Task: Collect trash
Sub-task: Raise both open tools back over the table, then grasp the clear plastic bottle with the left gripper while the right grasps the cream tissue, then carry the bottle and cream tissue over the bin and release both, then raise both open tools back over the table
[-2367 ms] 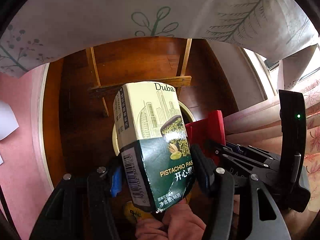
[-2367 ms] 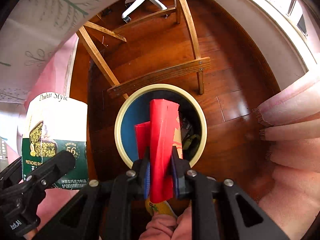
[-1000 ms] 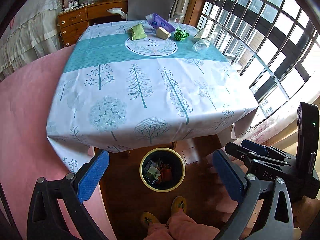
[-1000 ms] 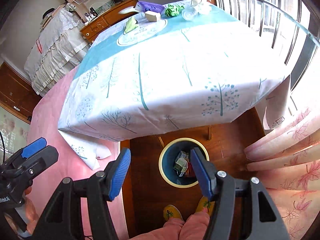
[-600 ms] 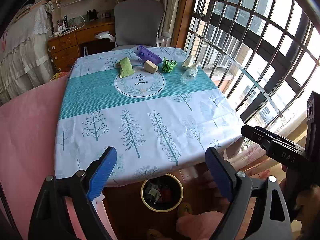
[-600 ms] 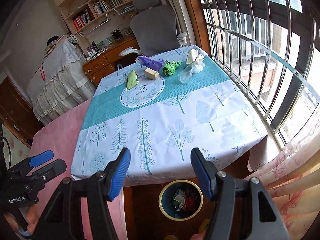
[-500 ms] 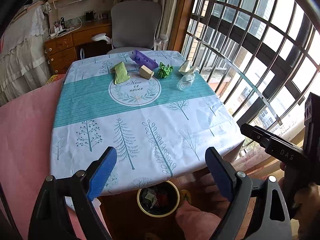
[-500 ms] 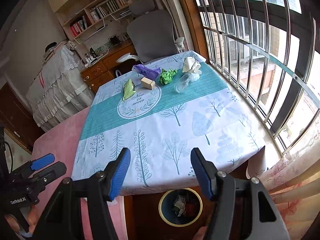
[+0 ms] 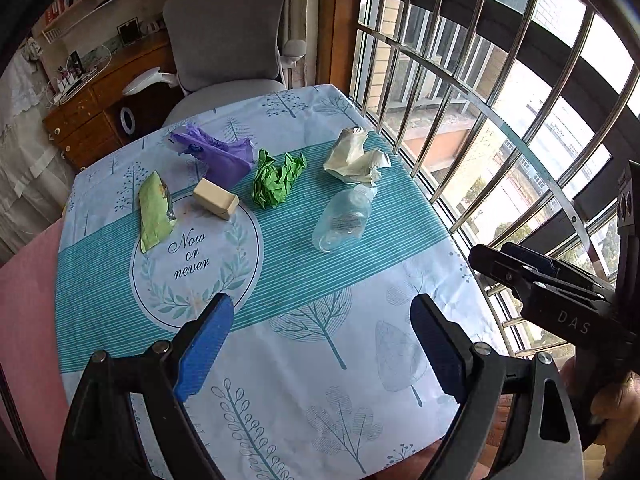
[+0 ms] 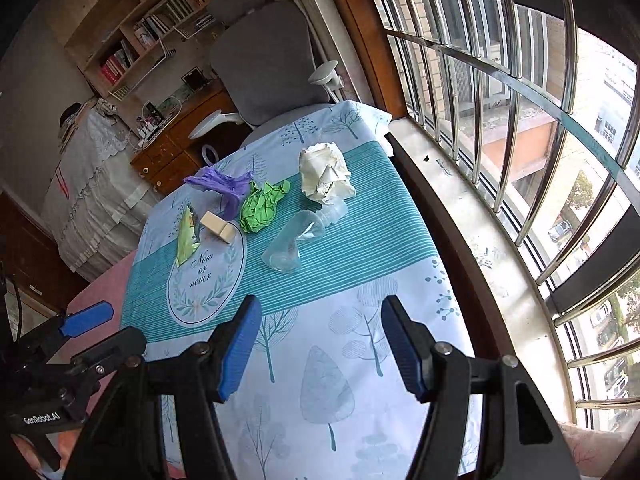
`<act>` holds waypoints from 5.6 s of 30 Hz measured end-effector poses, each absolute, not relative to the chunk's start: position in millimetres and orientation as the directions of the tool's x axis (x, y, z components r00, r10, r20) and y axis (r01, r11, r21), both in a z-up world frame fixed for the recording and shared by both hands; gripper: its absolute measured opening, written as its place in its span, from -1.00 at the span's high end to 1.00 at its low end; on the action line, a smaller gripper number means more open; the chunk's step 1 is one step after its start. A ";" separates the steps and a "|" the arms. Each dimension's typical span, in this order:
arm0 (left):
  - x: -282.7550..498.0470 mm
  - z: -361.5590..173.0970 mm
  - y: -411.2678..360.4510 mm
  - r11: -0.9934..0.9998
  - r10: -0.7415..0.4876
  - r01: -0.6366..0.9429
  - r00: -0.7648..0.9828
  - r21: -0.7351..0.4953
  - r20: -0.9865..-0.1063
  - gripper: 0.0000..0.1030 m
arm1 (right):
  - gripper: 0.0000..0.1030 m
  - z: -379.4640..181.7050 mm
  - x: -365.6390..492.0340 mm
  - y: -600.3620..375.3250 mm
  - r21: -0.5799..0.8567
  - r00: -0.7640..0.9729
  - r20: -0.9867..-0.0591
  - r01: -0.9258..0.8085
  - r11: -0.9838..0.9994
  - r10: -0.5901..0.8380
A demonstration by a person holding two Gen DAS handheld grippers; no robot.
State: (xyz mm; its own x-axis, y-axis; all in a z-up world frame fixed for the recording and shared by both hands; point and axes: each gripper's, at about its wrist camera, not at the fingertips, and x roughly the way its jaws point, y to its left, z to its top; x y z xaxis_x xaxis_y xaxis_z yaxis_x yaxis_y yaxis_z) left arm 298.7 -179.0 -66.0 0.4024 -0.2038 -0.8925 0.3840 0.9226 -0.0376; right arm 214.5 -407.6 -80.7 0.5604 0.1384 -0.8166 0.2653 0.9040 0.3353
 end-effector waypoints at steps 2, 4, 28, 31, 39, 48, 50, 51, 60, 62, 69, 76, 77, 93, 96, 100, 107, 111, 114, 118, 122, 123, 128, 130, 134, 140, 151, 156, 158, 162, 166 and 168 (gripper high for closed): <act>324.6 -85.4 -204.9 0.922 -0.179 0.387 0.369 -0.024 -0.912 -0.71 | -0.22 -93.5 229.3 -427.1 0.342 0.540 -0.828 0.277 0.898 0.149; 347.1 -102.9 -224.6 0.920 -0.169 0.392 0.338 -0.025 -0.926 -0.63 | -0.22 -105.8 241.0 -445.2 0.358 0.528 -0.834 0.291 0.887 0.163; 417.2 -161.3 -229.8 0.951 -0.186 0.283 0.197 -0.126 -0.963 0.28 | -0.22 -157.4 363.4 -470.4 0.545 0.480 -0.794 0.289 0.787 0.373; 409.8 -157.3 -218.2 0.956 -0.194 0.257 0.205 -0.139 -0.959 0.28 | -0.22 -160.3 382.2 -464.4 0.538 0.478 -0.797 0.285 0.793 0.369; 390.2 -139.3 -188.2 0.965 -0.223 0.195 0.248 -0.177 -0.943 0.28 | -0.22 -175.8 432.5 -457.1 0.444 0.451 -0.840 0.256 0.859 0.301; 377.8 -128.0 -152.1 0.974 -0.219 0.116 0.270 -0.195 -0.938 0.28 | -0.31 -184.4 463.8 -427.7 0.451 0.437 -0.828 0.147 0.880 0.351; 374.5 -125.5 -147.3 0.975 -0.218 0.104 0.277 -0.196 -0.936 0.28 | -0.31 -185.3 469.1 -421.3 0.495 0.425 -0.809 0.121 0.860 0.406; 373.0 -124.3 -144.2 0.975 -0.218 0.098 0.280 -0.198 -0.935 0.28 | -0.31 -184.7 471.1 -418.1 0.510 0.420 -0.800 0.100 0.854 0.429; 362.9 -120.4 -117.0 0.978 -0.202 0.022 0.304 -0.206 -0.931 0.28 | -0.34 -177.4 472.5 -381.4 0.443 0.380 -0.811 -0.097 0.891 0.445; 362.2 -118.9 -111.2 0.979 -0.195 0.006 0.314 -0.204 -0.929 0.28 | 0.55 -179.8 468.3 -377.2 0.420 0.366 -0.825 -0.112 0.900 0.431; 352.6 -105.1 -94.0 0.977 -0.186 -0.030 0.348 -0.209 -0.919 0.28 | 0.78 -168.8 432.9 -382.8 0.443 0.416 -0.801 -0.073 0.894 0.431; 319.0 -81.0 -78.2 0.975 -0.201 -0.009 0.385 -0.221 -0.901 0.28 | 0.79 -130.7 368.2 -382.9 0.486 0.482 -0.757 -0.034 0.873 0.441; 312.2 -76.8 -75.5 0.974 -0.207 -0.001 0.391 -0.225 -0.897 0.28 | 0.79 -125.3 357.6 -381.3 0.493 0.488 -0.752 -0.029 0.869 0.443; 144.9 -35.0 11.2 0.945 -0.302 0.264 0.467 -0.196 -0.831 0.28 | 0.79 -54.4 119.7 -266.9 0.456 0.599 -0.727 0.056 0.888 0.336; 111.9 -39.4 29.4 0.932 -0.325 0.304 0.452 -0.199 -0.831 0.28 | 0.79 -54.7 77.9 -239.3 0.436 0.601 -0.740 0.084 0.896 0.304; 71.5 -56.9 41.6 0.913 -0.343 0.354 0.400 -0.202 -0.850 0.28 | 0.79 -65.8 36.0 -207.6 0.418 0.557 -0.780 0.126 0.900 0.285; 20.0 -111.2 42.5 0.890 -0.356 0.393 0.280 -0.232 -0.891 0.28 | 0.79 -105.3 -16.9 -171.3 0.351 0.405 -0.875 0.151 0.924 0.266; 2.1 -150.5 34.7 0.892 -0.344 0.379 0.220 -0.245 -0.913 0.28 | 0.79 -149.0 -34.3 -158.2 0.324 0.309 -0.914 0.172 0.930 0.262; -6.6 -190.2 29.1 0.897 -0.329 0.366 0.180 -0.247 -0.927 0.28 | 0.79 -194.5 -41.8 -154.0 0.300 0.243 -0.937 0.196 0.934 0.250; -9.5 -261.4 19.9 0.909 -0.299 0.339 0.128 -0.242 -0.946 0.28 | 0.79 -269.5 -47.1 -155.9 0.275 0.184 -0.954 0.236 0.932 0.235; -3.9 -334.7 10.9 0.926 -0.276 0.297 0.116 -0.232 -0.954 0.27 | 0.78 -350.8 -45.1 -162.0 0.244 0.143 -0.967 0.268 0.932 0.212; -1.6 -350.9 8.4 0.930 -0.266 0.291 0.117 -0.224 -0.957 0.27 | 0.78 -369.7 -43.7 -163.3 0.238 0.134 -0.969 0.270 0.933 0.209; 10.2 -416.7 -4.8 0.941 -0.238 0.281 0.144 -0.190 -0.961 0.25 | 0.74 -444.5 -29.8 -168.1 0.239 0.120 -0.970 0.267 0.934 0.213; 13.3 -434.2 -8.6 0.941 -0.232 0.284 0.151 -0.182 -0.961 0.22 | 0.70 -463.9 -22.9 -170.7 0.231 0.120 -0.971 0.261 0.937 0.206; 14.3 -452.5 -8.7 0.951 -0.208 0.267 0.168 -0.159 -0.963 -0.51 | 0.16 -486.3 -6.5 -179.5 0.230 0.122 -0.971 0.271 0.935 0.204; 16.3 -437.2 4.8 0.965 -0.165 0.236 0.197 -0.116 -0.967 -0.70 | 0.06 -470.9 3.3 -184.4 0.225 0.146 -0.971 0.278 0.934 0.191; 3.2 -311.6 41.5 0.975 -0.175 0.177 0.250 -0.133 -0.952 -0.71 | -0.15 -336.0 -20.9 -177.6 0.228 0.209 -0.963 0.291 0.929 0.171; -5.7 -232.2 53.9 0.973 -0.187 0.190 0.315 -0.132 -0.930 -0.72 | -0.16 -249.8 -28.3 -174.9 0.227 0.270 -0.951 0.278 0.933 0.151; -7.9 -201.4 59.6 0.970 -0.199 0.200 0.342 -0.136 -0.918 -0.72 | -0.16 -216.2 -30.9 -174.1 0.230 0.303 -0.942 0.267 0.936 0.145; -6.8 -143.9 69.5 0.969 -0.210 0.208 0.404 -0.135 -0.890 -0.72 | -0.17 -150.1 -32.4 -168.9 0.222 0.372 -0.920 0.240 0.945 0.122; -3.3 -89.4 77.1 0.962 -0.232 0.238 0.468 -0.131 -0.853 -0.79 | -0.17 -89.7 -36.0 -161.7 0.197 0.456 -0.886 0.207 0.958 0.084; -1.6 -67.1 79.0 0.957 -0.244 0.262 0.500 -0.123 -0.831 -0.81 | -0.17 -65.5 -36.0 -159.1 0.163 0.491 -0.870 0.197 0.967 0.046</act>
State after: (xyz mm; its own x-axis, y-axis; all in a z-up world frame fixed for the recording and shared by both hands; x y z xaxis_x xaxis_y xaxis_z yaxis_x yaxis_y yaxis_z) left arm -1.6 79.0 -67.1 0.5004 -0.2436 -0.8308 0.2622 0.9572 -0.1228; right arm -36.0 -159.1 -65.5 0.4910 0.0463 -0.8699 0.1968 0.9669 0.1625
